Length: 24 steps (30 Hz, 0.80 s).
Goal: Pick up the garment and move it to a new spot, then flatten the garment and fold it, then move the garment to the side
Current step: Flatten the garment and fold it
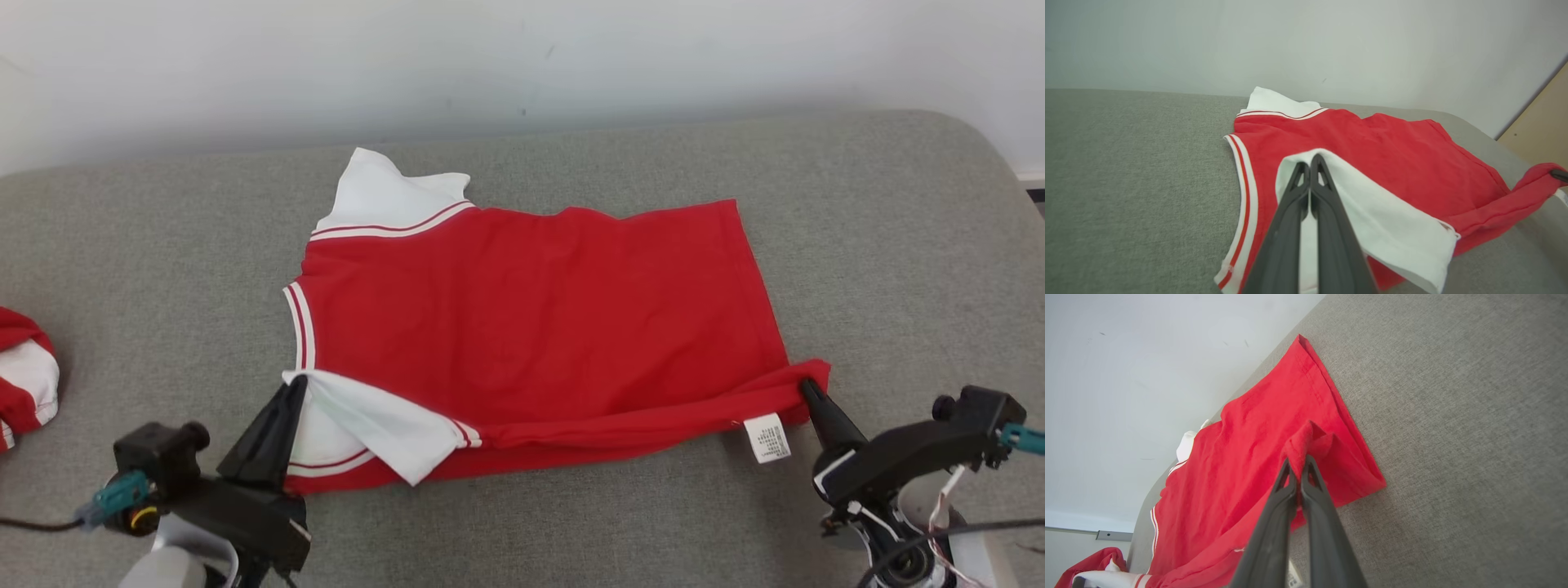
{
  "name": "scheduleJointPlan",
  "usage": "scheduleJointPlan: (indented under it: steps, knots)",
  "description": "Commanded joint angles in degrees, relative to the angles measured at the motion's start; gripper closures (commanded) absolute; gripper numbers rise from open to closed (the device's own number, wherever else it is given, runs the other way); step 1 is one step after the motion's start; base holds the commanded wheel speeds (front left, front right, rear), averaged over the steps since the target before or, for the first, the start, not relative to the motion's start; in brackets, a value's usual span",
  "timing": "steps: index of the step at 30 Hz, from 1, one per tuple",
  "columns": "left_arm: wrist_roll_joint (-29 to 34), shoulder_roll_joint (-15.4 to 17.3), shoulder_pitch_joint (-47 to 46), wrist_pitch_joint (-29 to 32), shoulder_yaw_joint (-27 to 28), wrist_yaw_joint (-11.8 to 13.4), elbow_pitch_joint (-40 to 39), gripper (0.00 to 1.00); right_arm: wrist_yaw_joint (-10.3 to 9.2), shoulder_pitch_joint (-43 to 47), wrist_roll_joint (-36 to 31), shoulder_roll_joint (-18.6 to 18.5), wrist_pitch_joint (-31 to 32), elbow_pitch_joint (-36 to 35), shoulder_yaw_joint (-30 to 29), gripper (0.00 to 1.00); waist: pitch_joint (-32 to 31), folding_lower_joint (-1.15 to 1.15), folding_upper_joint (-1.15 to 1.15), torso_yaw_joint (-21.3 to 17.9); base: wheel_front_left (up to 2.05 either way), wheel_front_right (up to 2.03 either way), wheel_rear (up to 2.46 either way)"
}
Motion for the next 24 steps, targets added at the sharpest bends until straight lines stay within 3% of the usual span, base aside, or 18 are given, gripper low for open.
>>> scheduleJointPlan:
  steps: [1, 15, 16, 17, 18, 24]
  knots:
    - [0.35, 0.03, -0.89, -0.24, -0.05, -0.47, 0.92, 1.0, 0.03, -0.79, 0.36, 0.14, 0.19, 0.42, -0.1, 1.0, 0.33, -0.01, -0.01, 0.02, 0.0, 0.0, 0.0]
    - [-0.91, -1.08, -11.2, -3.62, -3.42, -2.25, 15.48, 1.0, 0.03, -10.93, -1.73, 0.4, -3.96, 11.66, 2.23, 1.0, 2.66, -0.01, -0.01, -0.33, 0.0, 0.0, 0.0]
    - [-0.77, -1.12, -11.59, -3.88, -3.51, -2.24, 16.05, 1.0, 0.03, -11.3, -2.52, 0.02, -4.71, 12.09, 2.88, 0.87, 2.7, -0.01, -0.01, -0.33, 0.0, 0.0, 0.0]
    - [-0.15, -1.04, -12.02, -4.02, -3.61, -2.25, 16.42, 0.13, 0.03, -11.66, -2.68, -0.18, -5.44, 12.49, 3.43, 0.15, 2.71, -0.01, -0.01, -0.31, 0.0, 0.0, 0.0]
    - [0.37, -1.08, -12.23, -4.3, -3.75, -2.27, 16.72, 0.0, 0.03, -11.8, -2.3, -0.22, -5.67, 13.12, 3.75, 0.0, 2.66, -0.01, -0.01, -0.26, 0.0, 0.0, 0.0]
    - [2.2, -2.24, -9.54, -4.65, -0.65, -1.91, 14.32, 0.0, 0.03, -10.05, -1.94, -2.57, -11.4, 12.46, 5.7, 0.0, 1.43, -0.01, -0.01, 0.51, 0.0, 0.0, 0.0]
